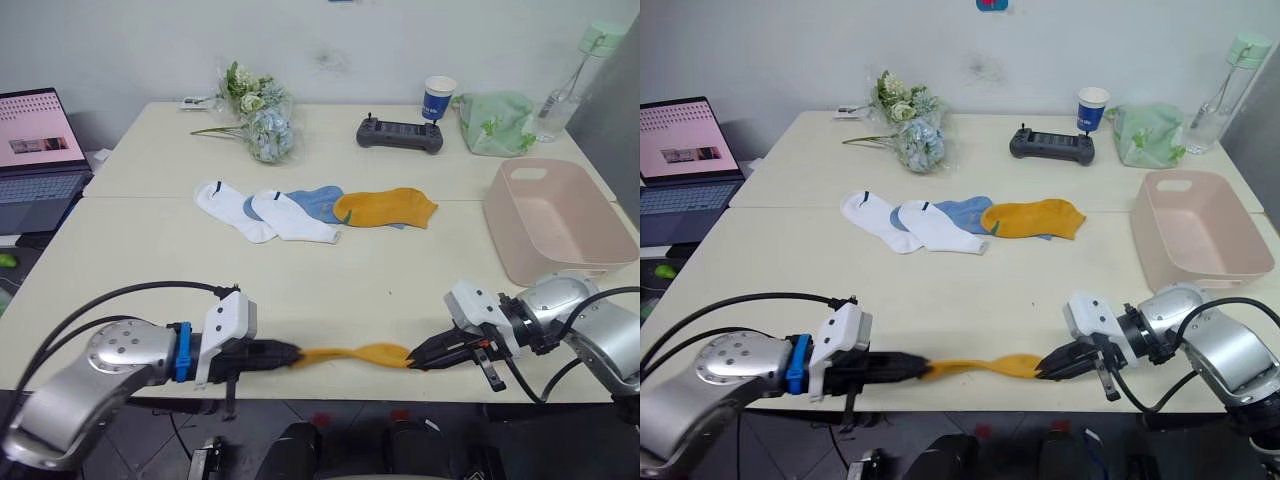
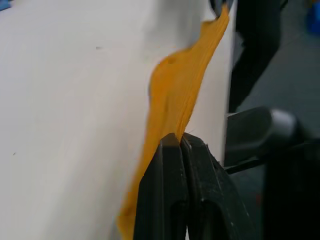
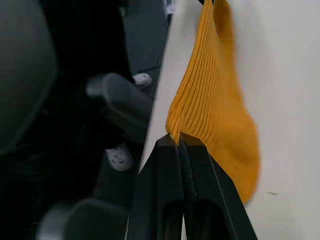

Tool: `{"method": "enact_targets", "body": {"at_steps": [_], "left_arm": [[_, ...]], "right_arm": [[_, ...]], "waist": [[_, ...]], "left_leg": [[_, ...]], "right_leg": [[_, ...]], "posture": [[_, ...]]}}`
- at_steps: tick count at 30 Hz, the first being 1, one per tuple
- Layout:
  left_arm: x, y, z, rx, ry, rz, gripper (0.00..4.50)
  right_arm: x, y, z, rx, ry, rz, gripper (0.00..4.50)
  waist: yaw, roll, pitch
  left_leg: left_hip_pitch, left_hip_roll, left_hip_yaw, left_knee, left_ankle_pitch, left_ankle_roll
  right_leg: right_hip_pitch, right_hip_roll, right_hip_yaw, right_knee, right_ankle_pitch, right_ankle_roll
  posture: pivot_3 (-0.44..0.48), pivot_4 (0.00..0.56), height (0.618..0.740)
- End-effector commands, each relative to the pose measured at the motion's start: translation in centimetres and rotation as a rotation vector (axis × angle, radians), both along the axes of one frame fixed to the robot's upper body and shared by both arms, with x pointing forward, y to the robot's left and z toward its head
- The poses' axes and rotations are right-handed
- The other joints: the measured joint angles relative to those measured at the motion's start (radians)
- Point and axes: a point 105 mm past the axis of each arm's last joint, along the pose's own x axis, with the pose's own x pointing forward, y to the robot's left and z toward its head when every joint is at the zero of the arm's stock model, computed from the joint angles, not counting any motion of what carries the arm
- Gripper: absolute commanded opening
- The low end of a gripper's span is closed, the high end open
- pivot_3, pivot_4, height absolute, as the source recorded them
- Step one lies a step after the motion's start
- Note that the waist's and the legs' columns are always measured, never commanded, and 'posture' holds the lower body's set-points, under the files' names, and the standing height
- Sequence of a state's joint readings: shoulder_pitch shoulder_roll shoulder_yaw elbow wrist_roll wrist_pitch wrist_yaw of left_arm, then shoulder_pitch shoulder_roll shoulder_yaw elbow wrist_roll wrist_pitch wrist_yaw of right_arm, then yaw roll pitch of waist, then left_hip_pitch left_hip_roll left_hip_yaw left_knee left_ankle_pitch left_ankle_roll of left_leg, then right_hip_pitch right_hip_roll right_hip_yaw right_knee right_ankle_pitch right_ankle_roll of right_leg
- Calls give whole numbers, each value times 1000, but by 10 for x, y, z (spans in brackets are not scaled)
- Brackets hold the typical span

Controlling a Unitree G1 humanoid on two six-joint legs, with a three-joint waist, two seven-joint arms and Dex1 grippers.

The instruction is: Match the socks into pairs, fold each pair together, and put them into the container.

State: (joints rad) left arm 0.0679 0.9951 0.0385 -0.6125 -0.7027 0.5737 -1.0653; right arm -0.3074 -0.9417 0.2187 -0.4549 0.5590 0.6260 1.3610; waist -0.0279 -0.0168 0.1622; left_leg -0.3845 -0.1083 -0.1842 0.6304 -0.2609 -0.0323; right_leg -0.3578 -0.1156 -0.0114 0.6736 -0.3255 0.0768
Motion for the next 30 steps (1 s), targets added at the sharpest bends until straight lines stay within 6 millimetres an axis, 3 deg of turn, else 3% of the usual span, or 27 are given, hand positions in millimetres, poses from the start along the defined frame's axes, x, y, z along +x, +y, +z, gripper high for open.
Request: {"method": "enact_targets", "body": {"at_steps": [1, 3, 6, 9, 16, 22, 29, 30], "left_arm": [[-14, -3, 11, -47, 206, -40, 0], [-9, -2, 8, -38, 233, -18, 0], [21, 5, -10, 18, 218, 76, 0], [51, 3, -11, 33, 140, 118, 0], [84, 7, -31, 202, -11, 67, 0], [113, 8, -35, 232, -140, 99, 0], [125, 7, -32, 225, -193, 99, 0], [126, 7, -32, 222, -195, 101, 425]], "right_arm": [[-4, 5, 11, 25, 95, 1, 16], [2, 6, 8, 23, 106, -26, 16], [29, 1, -6, 18, 82, -131, 16], [52, -6, -16, -25, 0, -182, 16], [87, 1, -26, -57, -173, -188, 16], [105, 7, -30, -49, -257, -212, 16], [107, 2, -30, -44, -284, -237, 16], [108, 2, -28, -32, -285, -251, 229]], "waist": [[0, 1, 1], [2, 1, 1], [3, 0, 2], [2, -1, 2], [-7, -1, 3], [-4, -1, 3], [-5, -1, 3], [-5, -1, 3]], "left_leg": [[0, 0, 0, 0, 0, 0], [0, 0, 1, 0, 0, 0], [0, 0, 1, 0, 0, 0], [0, -1, 2, 0, 0, 0], [-3, 0, 4, 0, 3, -5], [-14, -1, 1, 9, 3, -5], [-16, -1, 1, 12, 3, -5], [-16, -1, 1, 12, 3, -5]], "right_leg": [[0, 0, 0, 0, 0, 0], [0, 0, 0, 0, 0, 0], [1, 0, 0, 0, 0, 0], [0, 0, 0, 0, 0, 0], [-4, 0, 1, 0, 0, 0], [-14, 0, 0, 7, 0, 0], [-14, 0, 0, 7, 1, 0], [-14, 0, 0, 8, 1, 0]], "posture": [[0, 150, 740], [0, 150, 740], [0, 150, 740], [0, 150, 740], [0, 150, 740], [0, 150, 740], [0, 150, 740], [0, 150, 740]]}}
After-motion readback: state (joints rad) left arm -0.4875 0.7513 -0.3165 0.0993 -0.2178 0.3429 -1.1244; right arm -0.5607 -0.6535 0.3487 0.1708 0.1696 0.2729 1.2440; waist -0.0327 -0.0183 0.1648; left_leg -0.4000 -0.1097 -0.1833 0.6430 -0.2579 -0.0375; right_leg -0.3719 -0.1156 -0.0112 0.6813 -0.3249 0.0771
